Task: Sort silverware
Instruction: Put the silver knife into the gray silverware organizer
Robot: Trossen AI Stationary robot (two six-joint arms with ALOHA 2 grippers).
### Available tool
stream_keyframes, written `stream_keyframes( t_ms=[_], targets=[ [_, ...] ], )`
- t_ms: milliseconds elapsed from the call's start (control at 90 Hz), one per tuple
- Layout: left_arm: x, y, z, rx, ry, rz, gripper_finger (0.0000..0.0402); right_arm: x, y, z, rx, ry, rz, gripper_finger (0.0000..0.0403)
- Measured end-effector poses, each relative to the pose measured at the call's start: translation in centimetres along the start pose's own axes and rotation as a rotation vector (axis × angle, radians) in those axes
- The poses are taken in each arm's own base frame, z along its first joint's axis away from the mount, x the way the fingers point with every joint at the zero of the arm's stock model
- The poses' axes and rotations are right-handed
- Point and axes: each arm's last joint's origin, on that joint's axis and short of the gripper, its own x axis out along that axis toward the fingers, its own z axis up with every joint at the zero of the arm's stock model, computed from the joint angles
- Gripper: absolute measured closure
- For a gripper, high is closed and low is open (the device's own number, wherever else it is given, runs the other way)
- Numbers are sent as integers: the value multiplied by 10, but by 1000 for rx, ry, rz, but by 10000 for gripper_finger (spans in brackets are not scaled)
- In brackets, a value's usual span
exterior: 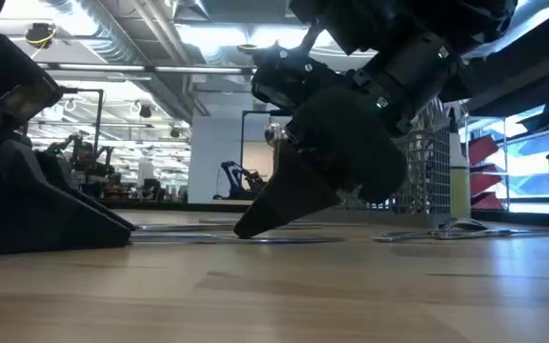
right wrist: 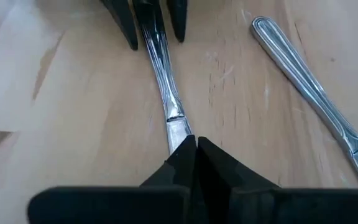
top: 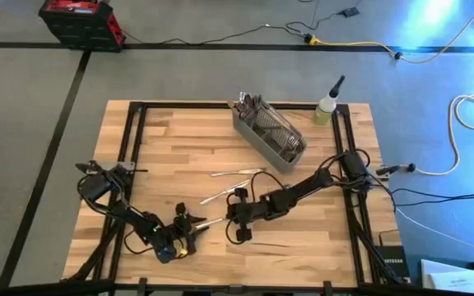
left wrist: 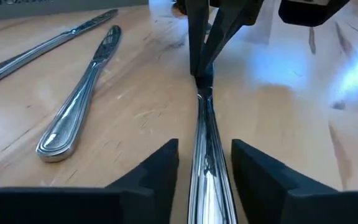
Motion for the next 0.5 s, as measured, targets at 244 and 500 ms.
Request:
stream_keyframes(
  t_ms=[244,500],
  targets=[
    [0,0,0,0,4,-3,292,0,0,0,-5,-2,-3,403],
    [0,0,0,-5,5,-4,342,0,-1,0,-9,-4,-6,403]
  ],
)
